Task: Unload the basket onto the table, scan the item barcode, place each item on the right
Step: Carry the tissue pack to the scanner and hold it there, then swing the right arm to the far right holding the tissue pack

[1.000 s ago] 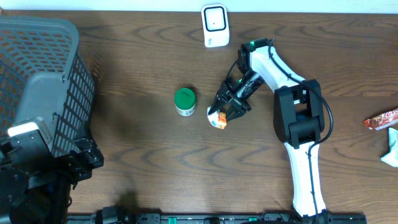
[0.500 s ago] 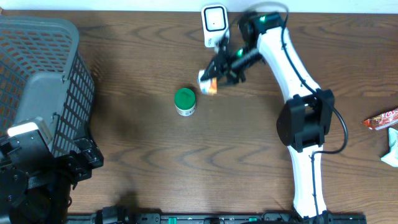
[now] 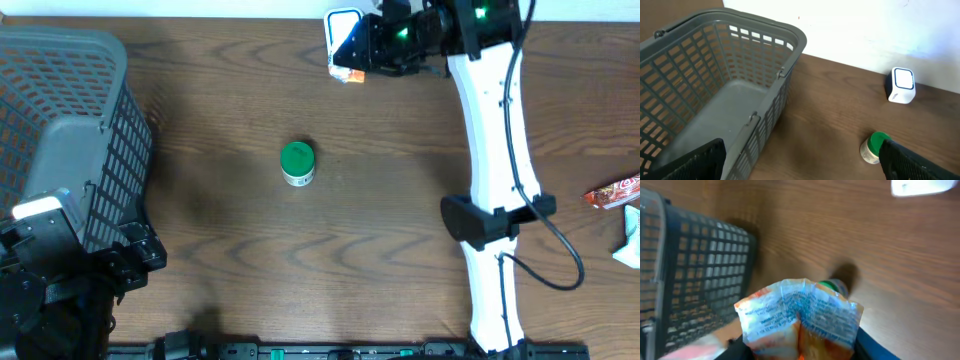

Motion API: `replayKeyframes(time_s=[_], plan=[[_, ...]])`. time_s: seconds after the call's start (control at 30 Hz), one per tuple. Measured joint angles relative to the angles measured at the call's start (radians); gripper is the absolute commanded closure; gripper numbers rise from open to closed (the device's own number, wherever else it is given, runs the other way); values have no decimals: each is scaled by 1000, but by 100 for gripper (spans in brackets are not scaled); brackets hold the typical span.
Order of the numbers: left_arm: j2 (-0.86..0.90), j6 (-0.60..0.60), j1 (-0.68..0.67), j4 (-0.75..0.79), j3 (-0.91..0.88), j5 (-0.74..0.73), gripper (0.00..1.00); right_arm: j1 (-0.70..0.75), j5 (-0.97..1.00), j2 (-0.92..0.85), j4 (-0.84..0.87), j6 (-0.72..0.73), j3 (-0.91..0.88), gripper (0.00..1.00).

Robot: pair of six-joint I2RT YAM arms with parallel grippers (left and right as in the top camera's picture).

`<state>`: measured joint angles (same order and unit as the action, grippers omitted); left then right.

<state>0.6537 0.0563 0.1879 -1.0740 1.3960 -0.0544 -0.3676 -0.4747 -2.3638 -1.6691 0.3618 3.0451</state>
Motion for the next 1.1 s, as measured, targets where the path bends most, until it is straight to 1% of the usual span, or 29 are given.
replayKeyframes(time_s=[0.1, 0.2, 0.3, 0.4, 0.5, 0.53, 0.63, 0.7, 0.77, 0.87, 1.0, 1.1], plan=[[0, 0, 0, 0, 0, 0, 2, -61, 191, 19, 10, -14, 13, 55], [0, 0, 0, 0, 0, 0, 2, -109, 395, 19, 91, -43, -12, 52], [0, 0, 0, 0, 0, 0, 2, -134, 578, 19, 253, -78, -90, 53], [0, 0, 0, 0, 0, 0, 2, -135, 689, 18, 497, -134, -211, 57], [0, 0, 0, 1, 0, 0, 2, -127, 752, 15, 757, -196, -380, 70], [0, 0, 0, -2, 0, 0, 2, -125, 763, 16, 849, -213, -432, 71], [0, 0, 0, -1, 0, 0, 2, -107, 784, 14, 1075, -247, -617, 70], [0, 0, 0, 0, 0, 0, 2, -93, 790, 10, 1212, -260, -720, 69], [0, 0, 0, 0, 0, 0, 2, -80, 796, 6, 1334, -268, -798, 69], [0, 0, 0, 0, 0, 0, 2, -64, 801, 3, 1477, -272, -895, 70], [0, 0, 0, 0, 0, 0, 2, -49, 800, 3, 1588, -276, -998, 69], [0, 0, 0, 0, 0, 0, 2, -48, 789, -2, 1646, -276, -1035, 69]])
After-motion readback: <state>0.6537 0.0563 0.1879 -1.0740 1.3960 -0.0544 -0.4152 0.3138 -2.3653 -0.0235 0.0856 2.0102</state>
